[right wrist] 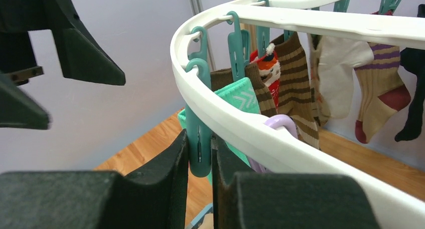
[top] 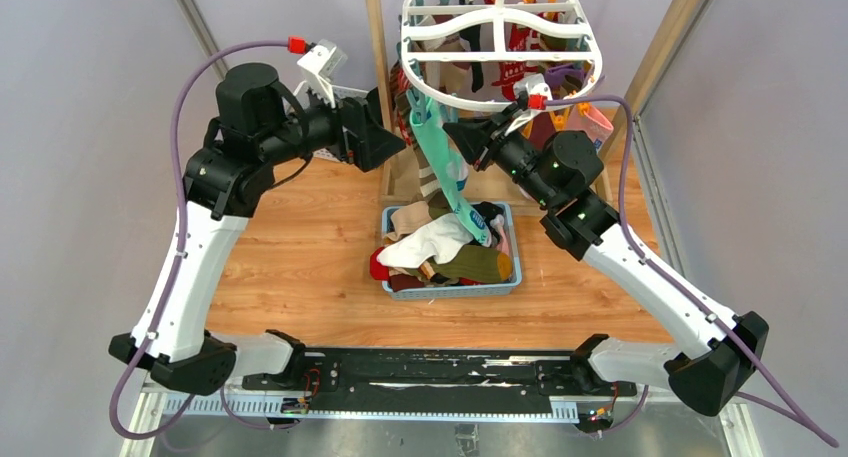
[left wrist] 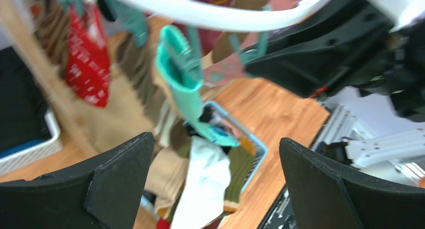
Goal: Clip the socks to the hanger
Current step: Rotate the hanger at the clothesline, then open the clamp at the hanger.
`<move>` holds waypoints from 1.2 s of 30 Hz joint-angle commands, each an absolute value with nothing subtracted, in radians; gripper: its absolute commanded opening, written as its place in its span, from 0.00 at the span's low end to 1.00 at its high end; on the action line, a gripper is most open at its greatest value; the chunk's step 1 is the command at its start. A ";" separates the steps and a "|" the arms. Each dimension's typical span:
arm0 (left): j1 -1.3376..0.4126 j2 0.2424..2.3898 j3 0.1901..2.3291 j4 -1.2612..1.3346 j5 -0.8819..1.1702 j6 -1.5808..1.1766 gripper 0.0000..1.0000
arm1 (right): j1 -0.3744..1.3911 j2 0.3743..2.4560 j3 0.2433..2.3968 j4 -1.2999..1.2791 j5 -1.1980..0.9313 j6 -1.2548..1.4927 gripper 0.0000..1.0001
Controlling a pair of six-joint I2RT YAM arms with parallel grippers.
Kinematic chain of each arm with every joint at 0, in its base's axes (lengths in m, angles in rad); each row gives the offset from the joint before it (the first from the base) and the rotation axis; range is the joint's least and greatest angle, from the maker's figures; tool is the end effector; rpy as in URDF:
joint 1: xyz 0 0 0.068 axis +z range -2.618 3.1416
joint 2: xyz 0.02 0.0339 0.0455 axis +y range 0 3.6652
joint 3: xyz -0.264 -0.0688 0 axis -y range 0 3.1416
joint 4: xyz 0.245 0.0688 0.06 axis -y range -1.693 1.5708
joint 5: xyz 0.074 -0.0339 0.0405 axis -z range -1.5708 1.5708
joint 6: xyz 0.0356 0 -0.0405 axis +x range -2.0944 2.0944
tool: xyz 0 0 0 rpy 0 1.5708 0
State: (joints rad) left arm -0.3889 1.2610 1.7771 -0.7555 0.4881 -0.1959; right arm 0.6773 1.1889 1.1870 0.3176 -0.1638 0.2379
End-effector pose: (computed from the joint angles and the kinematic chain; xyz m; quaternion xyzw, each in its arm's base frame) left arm 0.2023 -0.1009 0.5130 0.2221 0.7453 -0.3547 0.5191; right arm 0.2071 0.1740 0.4519 -0.1922 0.5567 0.3995 0.7025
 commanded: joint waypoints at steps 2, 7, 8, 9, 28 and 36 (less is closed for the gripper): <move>-0.462 1.328 1.853 -0.629 0.557 -0.349 1.00 | 0.711 1.179 1.221 0.340 -0.065 0.214 0.00; -0.492 1.396 1.882 -0.532 0.547 -0.429 1.00 | 0.741 1.196 1.241 0.334 -0.039 0.216 0.00; -0.502 1.411 1.893 -0.530 0.545 -0.432 1.00 | 0.744 1.201 1.243 0.334 -0.037 0.217 0.00; -0.511 1.420 1.899 -0.528 0.543 -0.436 1.00 | 0.747 1.205 1.246 0.334 -0.035 0.216 0.00; -0.570 1.478 1.937 -0.518 0.440 -0.412 0.85 | 0.781 1.224 1.265 0.319 -0.034 0.217 0.00; -0.570 1.481 1.905 -0.509 0.397 -0.444 0.80 | 0.790 1.220 1.256 0.326 -0.031 0.218 0.00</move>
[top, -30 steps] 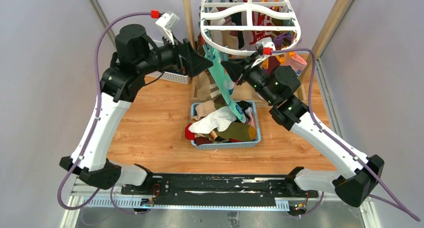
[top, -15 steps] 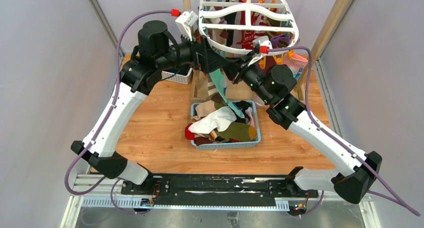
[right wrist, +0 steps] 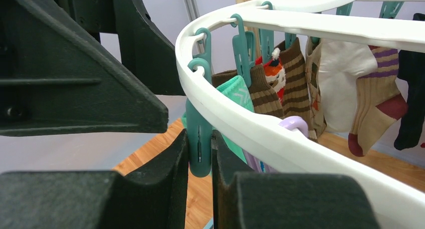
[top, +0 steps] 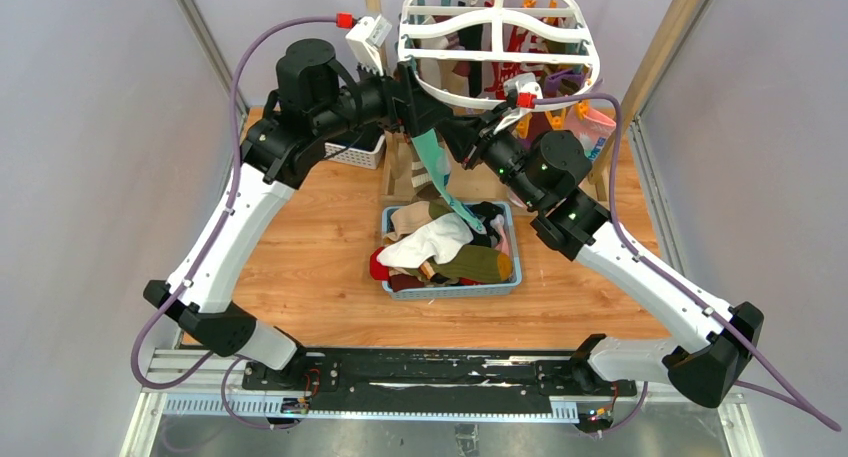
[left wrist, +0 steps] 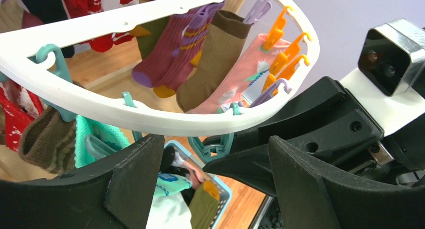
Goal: Clip the socks to the hanger
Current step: Open the clamp at the hanger.
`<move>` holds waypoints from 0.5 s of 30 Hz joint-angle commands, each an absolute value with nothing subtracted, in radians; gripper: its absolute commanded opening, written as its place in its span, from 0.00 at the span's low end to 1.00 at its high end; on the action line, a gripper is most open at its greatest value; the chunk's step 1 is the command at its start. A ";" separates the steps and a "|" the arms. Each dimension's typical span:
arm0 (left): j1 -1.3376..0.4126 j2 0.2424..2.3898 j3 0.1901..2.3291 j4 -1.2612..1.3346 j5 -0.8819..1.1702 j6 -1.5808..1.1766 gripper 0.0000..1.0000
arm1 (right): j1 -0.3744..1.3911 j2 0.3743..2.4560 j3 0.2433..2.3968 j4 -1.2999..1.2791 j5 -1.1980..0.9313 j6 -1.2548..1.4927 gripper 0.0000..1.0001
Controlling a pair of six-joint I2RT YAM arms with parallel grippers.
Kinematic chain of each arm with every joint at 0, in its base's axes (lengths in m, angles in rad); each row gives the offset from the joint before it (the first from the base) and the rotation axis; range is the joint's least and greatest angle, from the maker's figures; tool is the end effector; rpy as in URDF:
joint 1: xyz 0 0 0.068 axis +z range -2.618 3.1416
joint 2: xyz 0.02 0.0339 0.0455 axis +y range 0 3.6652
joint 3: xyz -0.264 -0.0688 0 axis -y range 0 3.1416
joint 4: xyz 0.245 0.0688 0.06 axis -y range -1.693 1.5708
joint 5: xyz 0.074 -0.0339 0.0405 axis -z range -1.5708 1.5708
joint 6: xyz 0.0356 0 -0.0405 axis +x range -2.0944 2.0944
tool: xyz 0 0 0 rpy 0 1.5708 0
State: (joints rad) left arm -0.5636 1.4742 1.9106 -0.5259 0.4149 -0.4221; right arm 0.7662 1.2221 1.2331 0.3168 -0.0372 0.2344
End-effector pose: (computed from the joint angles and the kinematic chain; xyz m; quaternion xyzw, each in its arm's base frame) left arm 0.2437 -0.1710 0.5247 0.1897 0.7106 -0.4463 0.5098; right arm 0.1993 0.1936 0.4596 -0.1676 0.5577 0.3994 0.7080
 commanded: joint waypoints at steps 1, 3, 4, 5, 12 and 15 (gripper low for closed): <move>-0.570 1.484 1.903 -0.500 0.409 -0.461 0.80 | 0.790 1.220 1.255 0.327 -0.031 0.218 0.00; -0.571 1.487 1.903 -0.489 0.428 -0.486 0.79 | 0.790 1.220 1.253 0.330 -0.029 0.219 0.00; -0.572 1.487 1.902 -0.486 0.433 -0.494 0.78 | 0.790 1.220 1.254 0.330 -0.028 0.218 0.00; -0.572 1.490 1.898 -0.485 0.437 -0.497 0.77 | 0.791 1.220 1.254 0.330 -0.028 0.217 0.00; -0.578 1.493 1.895 -0.483 0.447 -0.490 0.72 | 0.792 1.223 1.252 0.332 -0.021 0.217 0.00; -0.584 1.489 1.891 -0.497 0.440 -0.473 0.70 | 0.793 1.224 1.253 0.334 -0.016 0.219 0.00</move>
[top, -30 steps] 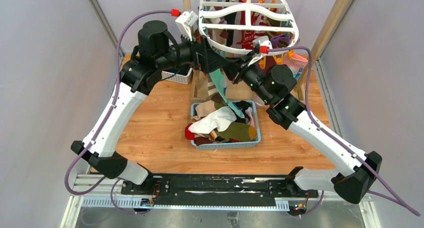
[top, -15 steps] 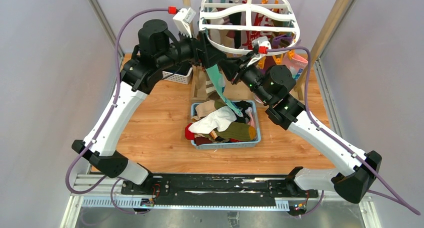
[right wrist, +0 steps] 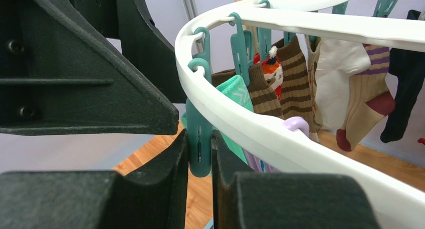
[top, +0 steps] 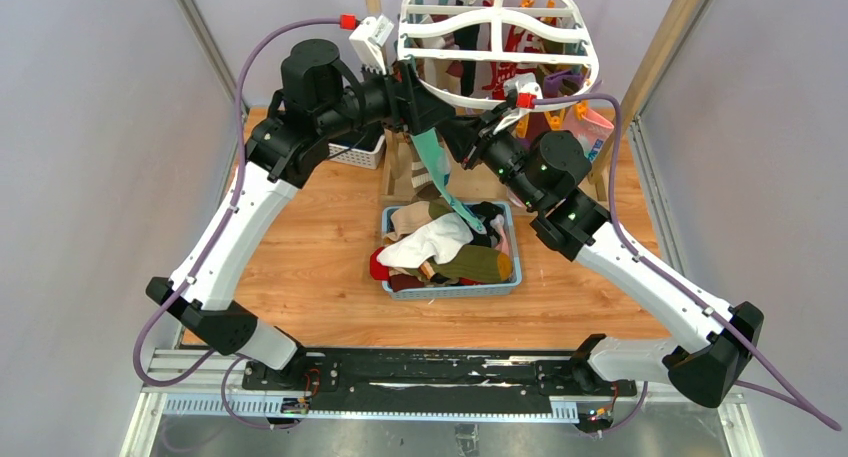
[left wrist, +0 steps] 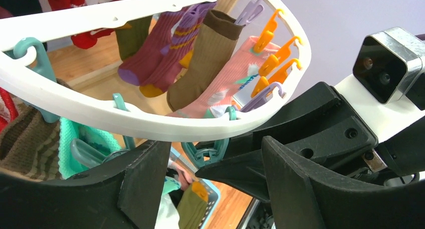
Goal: Clip the socks to the hanger
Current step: Open the clamp at the hanger.
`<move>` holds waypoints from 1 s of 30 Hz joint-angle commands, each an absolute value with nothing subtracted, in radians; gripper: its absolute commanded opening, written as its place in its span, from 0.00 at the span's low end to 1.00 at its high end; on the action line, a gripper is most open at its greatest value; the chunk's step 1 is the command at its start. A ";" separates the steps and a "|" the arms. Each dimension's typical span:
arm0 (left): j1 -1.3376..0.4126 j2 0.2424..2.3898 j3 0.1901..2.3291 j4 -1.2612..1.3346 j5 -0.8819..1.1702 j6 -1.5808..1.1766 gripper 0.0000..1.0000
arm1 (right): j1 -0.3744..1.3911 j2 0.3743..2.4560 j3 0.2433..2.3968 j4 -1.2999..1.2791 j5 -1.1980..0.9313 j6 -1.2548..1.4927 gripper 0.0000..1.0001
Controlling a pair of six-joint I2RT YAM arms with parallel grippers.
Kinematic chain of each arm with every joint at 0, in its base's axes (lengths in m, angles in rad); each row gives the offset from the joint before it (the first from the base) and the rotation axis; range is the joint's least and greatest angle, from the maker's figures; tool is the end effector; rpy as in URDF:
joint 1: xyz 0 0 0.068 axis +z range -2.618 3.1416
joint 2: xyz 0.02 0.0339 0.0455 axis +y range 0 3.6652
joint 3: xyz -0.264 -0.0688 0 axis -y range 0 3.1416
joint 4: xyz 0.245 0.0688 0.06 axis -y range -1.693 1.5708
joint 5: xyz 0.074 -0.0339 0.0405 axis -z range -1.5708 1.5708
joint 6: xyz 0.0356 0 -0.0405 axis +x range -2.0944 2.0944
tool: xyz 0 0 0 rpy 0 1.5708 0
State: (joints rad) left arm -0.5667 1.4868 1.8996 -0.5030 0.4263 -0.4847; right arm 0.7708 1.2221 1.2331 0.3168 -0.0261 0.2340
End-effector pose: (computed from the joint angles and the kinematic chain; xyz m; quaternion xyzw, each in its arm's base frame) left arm 0.2487 -0.1757 0.5202 0.1721 0.7151 -0.4659 0.4919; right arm 0.1987 0.1943 0.4596 -0.1646 0.5585 0.3981 0.7088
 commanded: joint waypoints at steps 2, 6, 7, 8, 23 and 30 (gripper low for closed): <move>-0.585 1.486 1.882 -0.503 0.424 -0.467 0.69 | 0.794 1.226 1.253 0.337 -0.012 0.217 0.00; -0.586 1.483 1.865 -0.516 0.390 -0.459 0.66 | 0.798 1.230 1.255 0.340 -0.011 0.218 0.00; -0.586 1.483 1.862 -0.516 0.385 -0.460 0.65 | 0.799 1.232 1.256 0.341 -0.012 0.217 0.00; -0.587 1.484 1.862 -0.516 0.382 -0.460 0.65 | 0.801 1.233 1.257 0.339 -0.014 0.218 0.00; -0.585 1.499 1.906 -0.519 0.293 -0.425 0.41 | 0.804 1.233 1.260 0.326 -0.033 0.218 0.09; -0.585 1.491 1.929 -0.533 0.249 -0.327 0.19 | 0.804 1.148 1.226 0.251 -0.017 0.186 0.40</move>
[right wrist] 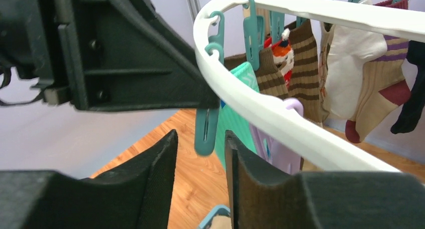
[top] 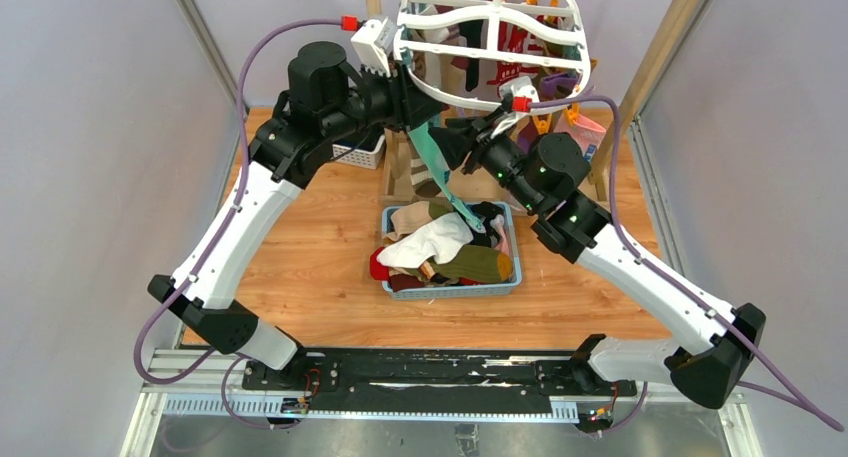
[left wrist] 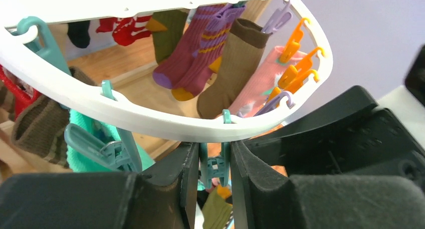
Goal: Clip the socks to the hanger
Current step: Open the clamp at the hanger.
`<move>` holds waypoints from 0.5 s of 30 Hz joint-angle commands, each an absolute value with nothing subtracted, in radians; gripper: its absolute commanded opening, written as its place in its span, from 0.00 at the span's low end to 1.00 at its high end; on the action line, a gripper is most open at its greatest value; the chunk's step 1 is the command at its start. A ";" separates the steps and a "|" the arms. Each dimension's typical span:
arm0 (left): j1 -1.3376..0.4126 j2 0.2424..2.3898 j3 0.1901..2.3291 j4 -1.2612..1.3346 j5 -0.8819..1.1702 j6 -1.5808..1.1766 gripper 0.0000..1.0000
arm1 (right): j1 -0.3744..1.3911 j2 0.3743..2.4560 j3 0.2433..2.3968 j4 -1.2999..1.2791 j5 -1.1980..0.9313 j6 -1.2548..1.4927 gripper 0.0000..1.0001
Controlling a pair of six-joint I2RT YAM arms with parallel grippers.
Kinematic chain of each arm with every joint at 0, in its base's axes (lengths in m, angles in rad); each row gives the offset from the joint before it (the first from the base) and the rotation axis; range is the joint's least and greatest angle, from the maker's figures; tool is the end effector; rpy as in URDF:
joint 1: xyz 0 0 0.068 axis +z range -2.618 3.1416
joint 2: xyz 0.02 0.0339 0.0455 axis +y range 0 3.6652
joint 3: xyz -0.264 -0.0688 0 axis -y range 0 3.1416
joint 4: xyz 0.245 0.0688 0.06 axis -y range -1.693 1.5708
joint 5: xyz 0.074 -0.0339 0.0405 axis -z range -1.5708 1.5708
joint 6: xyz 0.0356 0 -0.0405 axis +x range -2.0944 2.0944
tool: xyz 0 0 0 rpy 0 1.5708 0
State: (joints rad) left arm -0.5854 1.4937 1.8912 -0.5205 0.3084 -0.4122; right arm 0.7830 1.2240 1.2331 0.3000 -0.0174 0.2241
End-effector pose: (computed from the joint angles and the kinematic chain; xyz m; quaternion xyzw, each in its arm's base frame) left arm 0.2519 -0.1800 0.5136 0.1654 0.7288 -0.4141 0.5197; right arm 0.1974 0.1973 0.4573 -0.1694 0.5650 0.3941 0.7048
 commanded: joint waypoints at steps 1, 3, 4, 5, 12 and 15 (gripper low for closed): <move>-0.584 1.488 1.932 -0.536 0.247 -0.304 0.17 | 0.804 1.126 1.210 0.236 -0.009 0.178 0.45; -0.585 1.484 1.936 -0.546 0.243 -0.260 0.14 | 0.802 1.078 1.172 0.204 -0.002 0.165 0.49; -0.585 1.481 1.939 -0.551 0.238 -0.237 0.12 | 0.803 1.057 1.147 0.186 0.016 0.161 0.51; -0.585 1.478 1.943 -0.554 0.229 -0.226 0.11 | 0.802 1.037 1.123 0.168 0.034 0.160 0.53; -0.583 1.450 1.944 -0.571 0.166 -0.138 0.09 | 0.815 0.994 0.921 0.087 -0.031 0.167 0.66; -0.581 1.445 1.948 -0.568 0.147 -0.113 0.09 | 0.872 1.044 0.873 0.060 -0.039 0.139 0.73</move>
